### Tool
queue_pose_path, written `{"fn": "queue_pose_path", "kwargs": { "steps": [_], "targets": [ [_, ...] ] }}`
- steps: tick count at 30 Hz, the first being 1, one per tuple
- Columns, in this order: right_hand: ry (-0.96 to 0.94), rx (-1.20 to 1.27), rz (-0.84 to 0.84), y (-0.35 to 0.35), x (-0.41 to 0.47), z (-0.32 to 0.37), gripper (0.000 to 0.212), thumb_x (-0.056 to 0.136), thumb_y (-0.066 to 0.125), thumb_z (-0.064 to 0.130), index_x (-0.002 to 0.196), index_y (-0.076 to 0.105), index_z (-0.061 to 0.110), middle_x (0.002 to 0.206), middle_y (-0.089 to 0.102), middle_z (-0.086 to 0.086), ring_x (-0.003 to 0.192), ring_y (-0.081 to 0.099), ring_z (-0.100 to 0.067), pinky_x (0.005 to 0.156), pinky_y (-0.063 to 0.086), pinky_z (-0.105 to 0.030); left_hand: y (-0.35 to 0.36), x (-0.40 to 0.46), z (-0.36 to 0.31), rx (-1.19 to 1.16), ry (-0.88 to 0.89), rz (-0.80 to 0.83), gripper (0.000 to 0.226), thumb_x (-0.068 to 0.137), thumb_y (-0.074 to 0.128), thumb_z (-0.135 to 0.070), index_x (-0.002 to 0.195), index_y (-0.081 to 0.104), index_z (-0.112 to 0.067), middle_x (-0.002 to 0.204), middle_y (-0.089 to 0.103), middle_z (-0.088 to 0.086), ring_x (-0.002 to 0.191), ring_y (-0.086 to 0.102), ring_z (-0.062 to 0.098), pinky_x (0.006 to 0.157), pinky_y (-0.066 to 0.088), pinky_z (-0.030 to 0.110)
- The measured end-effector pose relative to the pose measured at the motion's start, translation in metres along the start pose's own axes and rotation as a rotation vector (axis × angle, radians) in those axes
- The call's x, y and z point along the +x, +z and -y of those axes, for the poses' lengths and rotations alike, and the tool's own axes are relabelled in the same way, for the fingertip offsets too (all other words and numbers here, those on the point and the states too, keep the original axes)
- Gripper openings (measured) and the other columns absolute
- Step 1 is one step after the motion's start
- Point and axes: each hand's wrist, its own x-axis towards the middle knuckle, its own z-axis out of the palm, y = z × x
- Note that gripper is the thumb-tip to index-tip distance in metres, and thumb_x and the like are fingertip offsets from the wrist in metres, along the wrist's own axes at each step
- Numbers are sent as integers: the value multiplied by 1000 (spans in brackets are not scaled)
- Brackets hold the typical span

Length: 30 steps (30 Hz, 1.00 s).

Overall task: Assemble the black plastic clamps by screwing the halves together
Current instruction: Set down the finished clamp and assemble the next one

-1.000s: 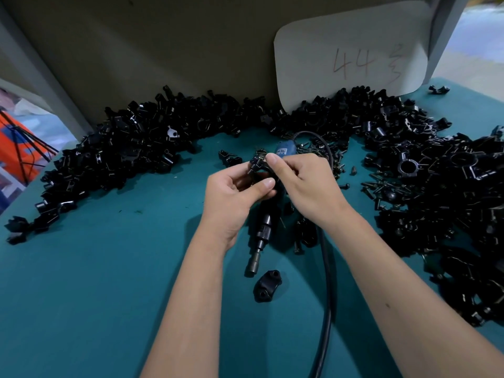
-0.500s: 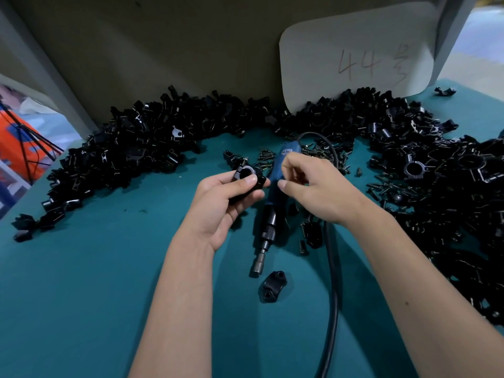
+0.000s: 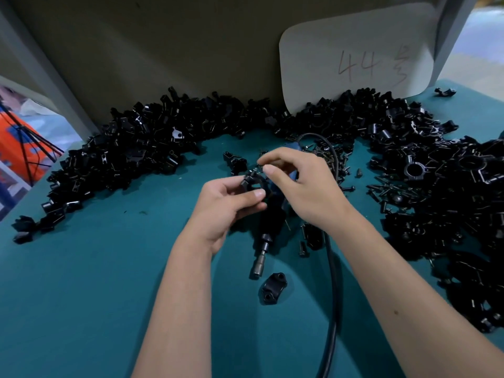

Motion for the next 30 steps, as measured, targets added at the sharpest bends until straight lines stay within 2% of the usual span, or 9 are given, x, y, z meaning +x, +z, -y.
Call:
{"fn": "queue_pose_path", "kwargs": {
  "steps": [6, 11, 14, 17, 22, 26, 28, 30],
  "targets": [
    [-8, 74, -24, 0, 2, -1, 5, 94, 74, 14, 90, 75, 17, 81, 70, 10, 79, 65, -8, 76, 48, -17, 7, -3, -1, 102, 66, 97, 24, 93, 66, 7, 115, 74, 0, 103, 78, 15, 93, 75, 22, 79, 60, 26],
    [67, 174, -8, -2, 1, -4, 6, 94, 76, 20, 88, 76, 18, 79, 71, 10, 75, 65, -5, 67, 52, -21, 6, -3, -2, 43, 83, 133, 24, 105, 54, -6, 108, 78, -9, 107, 79, 12, 100, 76, 20, 80, 62, 28],
    [46, 130, 9, -4, 1, -5, 12, 96, 74, 23, 86, 72, 16, 78, 68, 8, 73, 61, -6, 69, 50, -22, 7, -3, -1, 40, 118, 129, 21, 104, 58, -6, 113, 76, -9, 112, 78, 10, 104, 75, 19, 82, 62, 30],
    [-26, 29, 13, -4, 1, -2, 15, 99, 70, 22, 87, 66, 14, 78, 64, 8, 74, 58, -7, 71, 45, -18, 8, -3, 0, 29, 161, 108, 22, 101, 61, -3, 119, 73, -5, 116, 77, 12, 111, 73, 24, 84, 62, 34],
    [-36, 36, -38, -2, 1, -1, 15, 99, 69, 21, 89, 66, 10, 79, 65, 5, 74, 58, -8, 69, 44, -17, 14, -1, 3, -28, 155, 0, 25, 93, 70, -2, 118, 69, 2, 104, 78, 21, 101, 76, 33, 84, 63, 38],
    [-76, 46, -74, -3, 2, 0, 20, 99, 69, 22, 86, 65, 7, 76, 63, 3, 70, 56, -8, 67, 44, -21, 18, -1, 2, -37, 177, -36, 31, 75, 82, -15, 105, 74, -8, 96, 77, 18, 90, 76, 31, 87, 63, 41],
    [-92, 6, -67, -2, 3, 0, 27, 100, 68, 24, 82, 61, 5, 70, 58, 0, 66, 51, -12, 63, 41, -24, 18, 0, 2, -24, 208, -38, 28, 72, 82, -15, 100, 76, -10, 96, 75, 16, 90, 75, 30, 87, 62, 41],
    [-107, -54, -53, -1, 3, 0, 35, 103, 63, 27, 77, 55, 6, 64, 49, 2, 62, 44, -14, 60, 37, -29, 17, 0, 3, -9, 249, -17, 24, 76, 81, -10, 99, 77, -8, 98, 78, 15, 90, 76, 28, 82, 62, 35]
  ]
}}
